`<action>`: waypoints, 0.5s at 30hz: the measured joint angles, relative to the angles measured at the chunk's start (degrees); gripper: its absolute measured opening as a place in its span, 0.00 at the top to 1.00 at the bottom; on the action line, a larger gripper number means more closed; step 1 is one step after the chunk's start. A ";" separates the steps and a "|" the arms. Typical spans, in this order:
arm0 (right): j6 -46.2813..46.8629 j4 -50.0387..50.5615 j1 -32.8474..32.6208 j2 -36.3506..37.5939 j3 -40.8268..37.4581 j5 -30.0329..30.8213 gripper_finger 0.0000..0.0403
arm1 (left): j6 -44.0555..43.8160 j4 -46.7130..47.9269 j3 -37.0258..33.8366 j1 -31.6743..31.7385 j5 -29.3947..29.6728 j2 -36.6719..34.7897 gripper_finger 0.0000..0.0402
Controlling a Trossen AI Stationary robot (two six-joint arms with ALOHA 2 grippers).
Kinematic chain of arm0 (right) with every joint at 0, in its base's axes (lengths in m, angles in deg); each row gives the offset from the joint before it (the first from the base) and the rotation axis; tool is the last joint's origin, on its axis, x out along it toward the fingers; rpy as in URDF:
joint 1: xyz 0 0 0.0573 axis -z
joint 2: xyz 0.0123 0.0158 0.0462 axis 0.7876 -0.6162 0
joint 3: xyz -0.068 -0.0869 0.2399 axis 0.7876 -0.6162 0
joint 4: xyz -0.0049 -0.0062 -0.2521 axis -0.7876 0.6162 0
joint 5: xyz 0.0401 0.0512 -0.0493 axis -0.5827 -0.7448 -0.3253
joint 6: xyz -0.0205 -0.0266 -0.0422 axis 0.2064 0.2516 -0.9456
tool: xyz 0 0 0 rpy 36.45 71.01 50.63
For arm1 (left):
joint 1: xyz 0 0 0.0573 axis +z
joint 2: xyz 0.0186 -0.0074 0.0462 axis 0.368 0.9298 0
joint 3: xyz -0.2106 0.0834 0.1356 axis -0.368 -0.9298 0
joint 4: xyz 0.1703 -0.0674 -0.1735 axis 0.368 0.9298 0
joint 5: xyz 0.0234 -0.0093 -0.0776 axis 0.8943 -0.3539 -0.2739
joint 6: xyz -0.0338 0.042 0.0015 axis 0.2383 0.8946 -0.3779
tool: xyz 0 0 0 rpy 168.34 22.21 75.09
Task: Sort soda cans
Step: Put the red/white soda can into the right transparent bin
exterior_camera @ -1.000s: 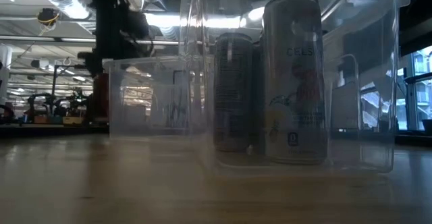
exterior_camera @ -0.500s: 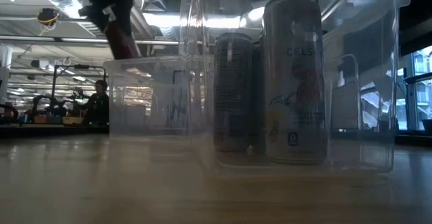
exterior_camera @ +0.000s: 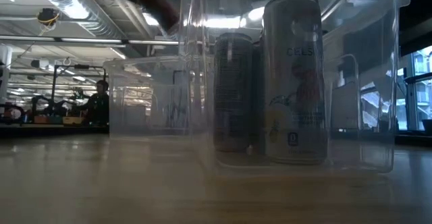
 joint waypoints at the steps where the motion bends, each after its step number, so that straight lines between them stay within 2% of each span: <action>1: 0.16 0.47 0.01 0.15 0.00 0.11 0.03 | 0.00 -1.48 0.00 -0.94 -0.10 0.51 0.23; 7: 4.50 3.05 0.01 2.44 -0.02 6.03 0.03 | 1.01 -10.40 0.00 -5.01 -1.19 4.47 0.23; 15: 4.96 2.82 1.01 6.25 -0.02 13.64 0.03 | 2.67 -20.81 0.00 -8.14 -4.78 10.83 0.23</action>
